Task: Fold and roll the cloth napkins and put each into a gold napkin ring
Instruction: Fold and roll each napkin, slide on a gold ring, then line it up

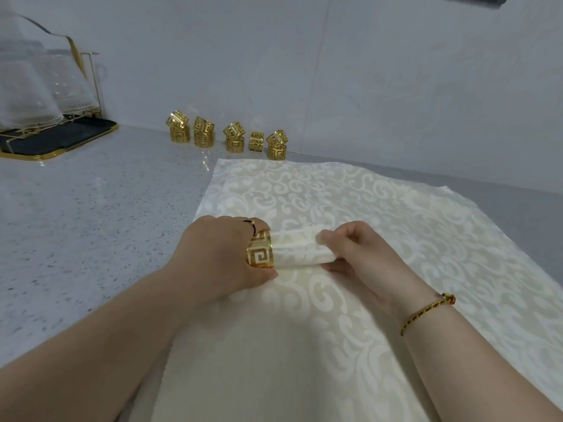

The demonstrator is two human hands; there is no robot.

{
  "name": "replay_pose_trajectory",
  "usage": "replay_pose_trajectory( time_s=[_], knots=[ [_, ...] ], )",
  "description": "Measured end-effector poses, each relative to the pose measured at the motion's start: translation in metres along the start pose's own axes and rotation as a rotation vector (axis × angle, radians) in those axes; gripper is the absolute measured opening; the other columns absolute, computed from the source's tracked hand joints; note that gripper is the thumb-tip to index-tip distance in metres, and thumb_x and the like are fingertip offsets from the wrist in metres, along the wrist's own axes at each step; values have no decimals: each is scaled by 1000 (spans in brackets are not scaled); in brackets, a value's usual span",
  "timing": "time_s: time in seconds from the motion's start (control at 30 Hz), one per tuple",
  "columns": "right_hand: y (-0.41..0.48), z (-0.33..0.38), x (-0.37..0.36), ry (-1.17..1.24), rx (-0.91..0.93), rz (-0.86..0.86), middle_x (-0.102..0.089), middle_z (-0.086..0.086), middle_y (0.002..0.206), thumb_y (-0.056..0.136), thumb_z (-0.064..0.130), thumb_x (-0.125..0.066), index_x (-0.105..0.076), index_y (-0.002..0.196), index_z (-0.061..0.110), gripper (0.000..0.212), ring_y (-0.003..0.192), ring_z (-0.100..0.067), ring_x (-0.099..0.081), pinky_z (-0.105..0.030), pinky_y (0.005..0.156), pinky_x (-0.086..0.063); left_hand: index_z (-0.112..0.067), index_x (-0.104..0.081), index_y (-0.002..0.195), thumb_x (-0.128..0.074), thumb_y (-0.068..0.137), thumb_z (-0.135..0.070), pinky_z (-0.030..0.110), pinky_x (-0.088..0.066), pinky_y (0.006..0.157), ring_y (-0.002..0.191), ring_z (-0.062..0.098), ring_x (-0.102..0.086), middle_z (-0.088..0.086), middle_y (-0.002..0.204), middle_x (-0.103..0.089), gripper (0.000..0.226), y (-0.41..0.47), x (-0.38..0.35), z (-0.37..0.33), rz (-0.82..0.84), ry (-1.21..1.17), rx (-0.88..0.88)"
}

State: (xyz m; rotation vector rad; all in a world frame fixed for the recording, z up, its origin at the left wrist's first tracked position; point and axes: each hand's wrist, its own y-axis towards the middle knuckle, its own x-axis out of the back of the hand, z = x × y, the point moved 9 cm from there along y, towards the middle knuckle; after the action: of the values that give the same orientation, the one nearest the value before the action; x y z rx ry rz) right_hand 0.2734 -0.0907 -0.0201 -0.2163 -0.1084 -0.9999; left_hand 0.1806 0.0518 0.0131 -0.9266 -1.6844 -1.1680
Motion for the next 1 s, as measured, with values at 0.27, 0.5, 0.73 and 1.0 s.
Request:
replay_pose_trajectory(
  time_s=[0.27,0.5,0.73,1.0],
  knots=[
    [3,-2,1,40,2,14,-42,-4,61,85,12,-60,-42,61,12,31,59,-16,-42,-26,62,-40,-42,-41,125,-59,72,-60,18,-33,75,97,8,-51,-18,111,-55,59,1,-8,-5,89,-50,-43],
    [6,-4,13,65,-31,8,-46,-1,55,86,9,-58,-44,62,11,28,52,-12,-46,-22,53,-45,-45,-43,122,-62,70,-58,17,-35,71,90,4,-49,-18,107,-56,57,-1,-11,-4,134,-100,-59],
    [-13,43,10,-451,399,-95,-43,20,108,82,29,-66,-45,104,31,31,109,-2,-36,2,80,-30,-46,-30,131,-74,61,-53,16,-29,86,104,-4,-36,-35,108,-30,83,-5,-8,12,272,-301,-18],
    [-32,44,-59,-956,808,-1,-66,-7,109,61,45,-63,-60,116,9,66,105,-33,-60,-37,92,-35,-51,-39,95,-74,68,-38,2,-30,65,81,-18,-39,-34,91,-39,46,-4,6,39,261,-487,46]
  ],
)
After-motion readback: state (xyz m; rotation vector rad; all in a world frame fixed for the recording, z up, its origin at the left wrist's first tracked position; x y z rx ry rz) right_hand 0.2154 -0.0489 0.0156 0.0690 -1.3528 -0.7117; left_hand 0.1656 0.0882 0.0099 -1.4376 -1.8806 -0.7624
